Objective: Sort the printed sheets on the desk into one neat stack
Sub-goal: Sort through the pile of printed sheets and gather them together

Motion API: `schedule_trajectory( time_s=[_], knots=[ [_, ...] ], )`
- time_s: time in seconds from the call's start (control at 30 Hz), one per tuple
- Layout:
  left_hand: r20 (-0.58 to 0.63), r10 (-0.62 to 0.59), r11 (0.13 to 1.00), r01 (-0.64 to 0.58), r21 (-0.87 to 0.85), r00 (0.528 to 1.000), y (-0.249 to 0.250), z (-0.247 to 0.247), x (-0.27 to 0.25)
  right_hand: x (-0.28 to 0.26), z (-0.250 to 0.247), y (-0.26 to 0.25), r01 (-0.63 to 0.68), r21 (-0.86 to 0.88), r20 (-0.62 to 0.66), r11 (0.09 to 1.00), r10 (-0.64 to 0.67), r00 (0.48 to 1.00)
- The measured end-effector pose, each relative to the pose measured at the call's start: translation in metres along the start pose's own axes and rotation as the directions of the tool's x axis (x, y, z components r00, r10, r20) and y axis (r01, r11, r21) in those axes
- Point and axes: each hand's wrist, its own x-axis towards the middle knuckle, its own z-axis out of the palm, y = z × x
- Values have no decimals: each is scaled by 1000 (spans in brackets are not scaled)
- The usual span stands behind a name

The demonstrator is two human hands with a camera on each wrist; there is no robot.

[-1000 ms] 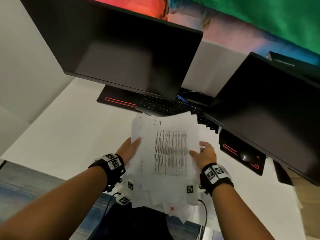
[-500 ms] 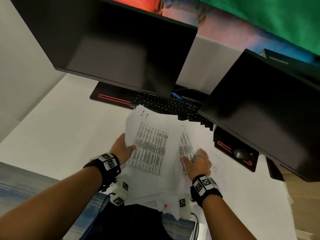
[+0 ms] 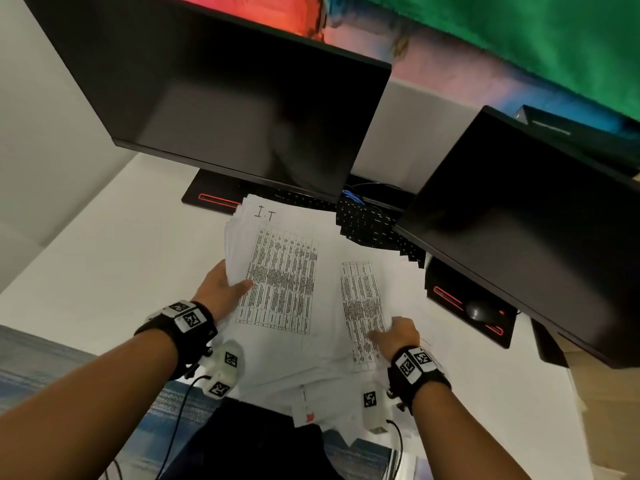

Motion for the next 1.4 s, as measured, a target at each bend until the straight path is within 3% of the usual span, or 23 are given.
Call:
schedule_trajectory(
  time_s=[0.1,0.2,0.33,0.47,0.53,0.63,0.7,0.77,0.83,0.9,0.97,1.07,1.13,1.27,1.4],
  knots=[
    [43,-25,999,24,28,999,-2,-4,-2,-9,-14,0,53,181,-13,982,-51,999],
    [75,-43,997,38,70,996,-9,-9,-1,-29,-49,-13,174,225,-158,959,-140,978],
    [79,-60,984,45,173,995,-10,2,3,-66,-110,-47,407,157,-383,900,-325,865],
    [116,-41,959,7,282,992,-10,17,8,-104,-157,-74,580,340,-468,740,-402,787],
    [131,-27,955,-13,297,991,-28,22,21,-117,-166,-80,611,496,-455,617,-415,788],
    [151,14,954,-58,296,988,-31,29,23,-113,-156,-75,501,699,-322,510,-402,857],
    [164,29,961,-73,268,986,-16,31,12,-92,-132,-60,331,773,-177,541,-317,932],
    [145,-16,981,-13,192,989,-11,33,8,-65,-99,-41,135,769,-23,624,-184,983],
    [129,-114,993,110,40,985,-9,32,7,-40,-63,-24,-33,663,95,748,-40,995],
    [134,-208,970,222,-99,969,-6,32,6,-19,-33,-12,-110,550,114,828,56,992],
    [134,-234,958,251,-136,963,-6,33,8,-5,-13,-9,-43,438,38,898,30,999],
    [115,-221,965,235,-119,968,-3,41,9,3,-1,-18,128,220,3,967,-132,991],
    [132,-210,970,223,-94,969,-3,45,10,5,4,-25,133,179,-7,975,-134,991],
    [156,-202,978,206,-13,967,-7,47,15,5,23,-31,225,71,87,972,-231,969],
    [155,-64,978,31,206,986,-7,48,13,-3,38,-35,283,70,70,957,-288,955]
  ],
)
